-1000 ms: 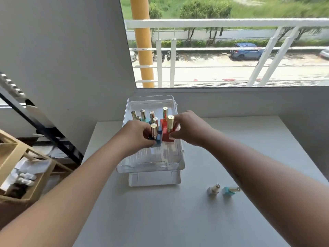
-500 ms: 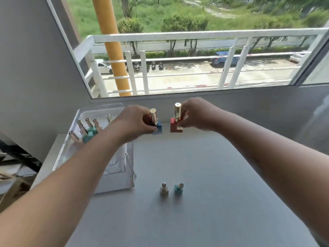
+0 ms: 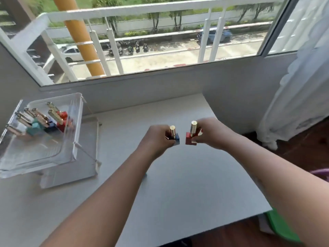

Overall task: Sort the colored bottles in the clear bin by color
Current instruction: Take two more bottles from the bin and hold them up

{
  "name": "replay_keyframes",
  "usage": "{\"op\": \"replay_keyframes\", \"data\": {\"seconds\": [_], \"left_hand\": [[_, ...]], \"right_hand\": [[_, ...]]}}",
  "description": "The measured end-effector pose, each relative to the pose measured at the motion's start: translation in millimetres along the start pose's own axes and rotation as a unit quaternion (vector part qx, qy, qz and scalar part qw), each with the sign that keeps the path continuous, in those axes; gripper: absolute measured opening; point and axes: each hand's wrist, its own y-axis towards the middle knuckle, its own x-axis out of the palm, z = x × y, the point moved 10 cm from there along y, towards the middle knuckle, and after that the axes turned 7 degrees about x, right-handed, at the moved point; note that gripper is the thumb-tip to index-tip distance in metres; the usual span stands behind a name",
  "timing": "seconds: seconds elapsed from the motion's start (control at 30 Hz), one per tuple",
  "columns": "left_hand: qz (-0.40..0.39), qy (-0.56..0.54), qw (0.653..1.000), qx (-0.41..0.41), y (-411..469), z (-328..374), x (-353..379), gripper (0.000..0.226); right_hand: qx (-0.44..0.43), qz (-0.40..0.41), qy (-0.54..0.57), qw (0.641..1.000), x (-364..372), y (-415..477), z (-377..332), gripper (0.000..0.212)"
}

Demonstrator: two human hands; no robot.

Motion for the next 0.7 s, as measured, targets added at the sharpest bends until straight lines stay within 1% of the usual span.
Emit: {"op": "replay_keyframes", "data": {"seconds": [0.1, 0.23, 0.4, 0.47, 0.63, 0.7], "left_hand": [[-0.018, -0.041, 0.998, -0.041, -12, -28, 42, 0.008], [-0.035, -0.057, 0.995, -0.072, -22, -55, 83, 0.007], [-0.049, -0.041, 0.996, -0.067, -31, -72, 115, 0.026], [-0.053, -0.038, 0.995, -0.072, -35, -78, 122, 0.031], [-0.065, -0.035, 0.994, -0.077, -36, -88, 134, 0.019], [-0.076, -0.025, 0.994, -0.072, -36, -89, 136, 0.010]], "right_hand": [[0.029, -0.020, 0.022, 0.999, 41, -2, 30, 0.009], [0.064, -0.038, 0.060, 0.995, 84, -5, 56, 0.014], [0.081, -0.041, 0.085, 0.992, 118, -9, 69, 0.022], [0.083, -0.034, 0.095, 0.991, 127, -10, 71, 0.019], [0.092, -0.032, 0.077, 0.992, 143, -11, 71, 0.021], [0.095, -0.030, 0.073, 0.992, 146, -13, 72, 0.018]]}}
